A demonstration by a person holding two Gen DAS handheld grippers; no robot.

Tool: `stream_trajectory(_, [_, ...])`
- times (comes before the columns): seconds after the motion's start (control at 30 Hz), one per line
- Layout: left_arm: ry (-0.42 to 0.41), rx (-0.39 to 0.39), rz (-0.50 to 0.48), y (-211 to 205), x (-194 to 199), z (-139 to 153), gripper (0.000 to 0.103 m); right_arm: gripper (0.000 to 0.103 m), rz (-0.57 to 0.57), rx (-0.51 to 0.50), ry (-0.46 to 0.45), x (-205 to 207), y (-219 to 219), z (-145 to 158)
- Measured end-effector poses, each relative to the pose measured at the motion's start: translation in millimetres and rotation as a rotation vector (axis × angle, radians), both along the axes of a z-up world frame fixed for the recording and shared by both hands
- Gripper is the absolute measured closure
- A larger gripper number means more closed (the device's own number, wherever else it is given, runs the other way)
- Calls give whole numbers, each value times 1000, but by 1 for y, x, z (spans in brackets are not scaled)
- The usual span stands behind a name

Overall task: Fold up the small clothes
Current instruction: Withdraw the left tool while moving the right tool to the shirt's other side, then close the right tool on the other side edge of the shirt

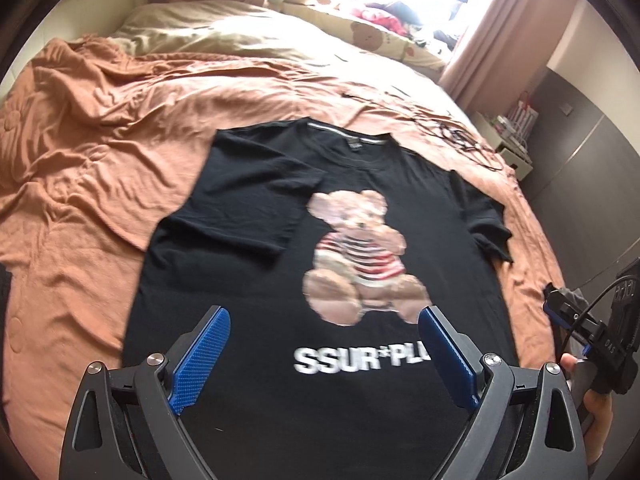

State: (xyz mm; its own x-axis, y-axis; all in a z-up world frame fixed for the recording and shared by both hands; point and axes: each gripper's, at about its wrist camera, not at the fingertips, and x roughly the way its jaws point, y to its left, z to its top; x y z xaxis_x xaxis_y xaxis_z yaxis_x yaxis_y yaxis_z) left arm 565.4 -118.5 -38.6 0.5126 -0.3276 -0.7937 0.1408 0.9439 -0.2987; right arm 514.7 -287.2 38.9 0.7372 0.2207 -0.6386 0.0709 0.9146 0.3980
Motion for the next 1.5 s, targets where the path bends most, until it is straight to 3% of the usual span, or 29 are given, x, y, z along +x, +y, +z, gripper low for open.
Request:
stream_trajectory(0.17, [-15, 1, -3, -34, -20, 5, 7, 0, -27, 1, -45, -37, -19, 1])
stream_trajectory(0.3, [-27, 23, -1, -62, -36, 5, 7, 0, -33, 57, -54, -61, -38, -9])
stream_trajectory(0.43, [-24, 17, 4, -84, -49, 4, 7, 0, -87, 51, -72, -82, -64, -13])
stream_trajectory(0.7, [-15, -25, 32, -129, -55, 8, 7, 0, -157, 141, -143, -108, -103, -16])
stream_trajectory(0.77, [-20, -27, 24, -141, -50, 8, 7, 8, -183, 174, -144, -109, -117, -22])
stream_trajectory(0.97, [-32, -12, -44, -174, -23, -2, 14, 22, -225, 198, -122, -89, -139, -37])
stream_trajectory(1.33, [-1, 24, -200, -230, 41, -48, 27, 33, -260, 293, -48, -22, -175, -86])
stream_trajectory(1.43, [12, 34, -234, -246, 59, -61, 38, 35, -265, 338, -35, 1, -184, -101])
stream_trajectory(1.5, [24, 27, -259, -255, 72, -69, 47, 43, -264, 379, -30, 16, -192, -109])
